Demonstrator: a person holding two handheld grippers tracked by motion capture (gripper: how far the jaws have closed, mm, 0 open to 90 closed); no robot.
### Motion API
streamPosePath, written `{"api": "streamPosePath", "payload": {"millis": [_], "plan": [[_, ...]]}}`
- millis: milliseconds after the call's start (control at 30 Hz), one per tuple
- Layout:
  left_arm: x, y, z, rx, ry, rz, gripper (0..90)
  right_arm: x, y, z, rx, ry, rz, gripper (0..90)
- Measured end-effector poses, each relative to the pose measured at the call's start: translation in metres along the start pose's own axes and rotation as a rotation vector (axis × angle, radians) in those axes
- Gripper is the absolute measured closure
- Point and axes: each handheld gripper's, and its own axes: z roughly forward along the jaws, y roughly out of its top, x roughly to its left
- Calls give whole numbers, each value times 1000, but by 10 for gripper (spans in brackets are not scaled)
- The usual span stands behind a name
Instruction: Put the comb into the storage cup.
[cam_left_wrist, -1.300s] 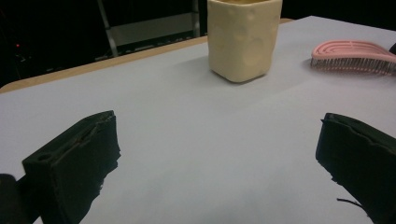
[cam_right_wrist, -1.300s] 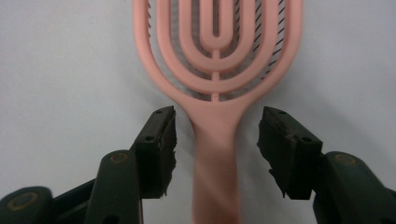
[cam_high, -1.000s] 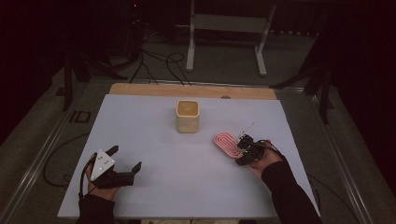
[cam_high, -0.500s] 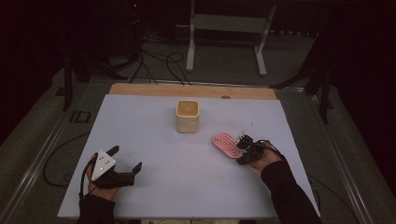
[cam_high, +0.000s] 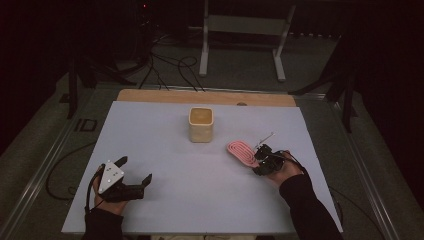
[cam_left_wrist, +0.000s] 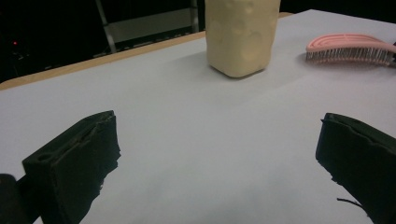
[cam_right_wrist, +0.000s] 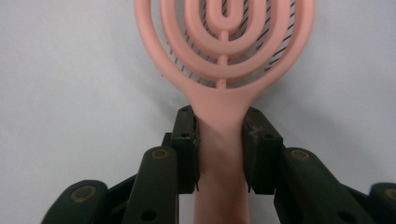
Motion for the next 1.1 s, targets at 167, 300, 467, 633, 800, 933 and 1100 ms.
{"api": "streamPosePath", "payload": {"millis": [167,300,467,633,800,933,1100], "plan": [[0,0,0,0,0,-1,2,0,-1,-8,-69,-2,26,703],[0,0,1,1,0,-1,2,0,-3,-12,-105,14,38,707],[0,0,0,1,1,0,2,2,-4,-13,-123,16,41,712],[0,0,0,0,1,-1,2,4,-3,-10,-108,29,27,714],[0,0,0,1,2,-1,2,5,-2,-8,-98,37,28,716],[0,0,0,1,2,0,2,5,-3,-9,-115,44,34,718],[0,0,0,4,2,2,2,4,-5,-13,-173,58,67,720]]}}
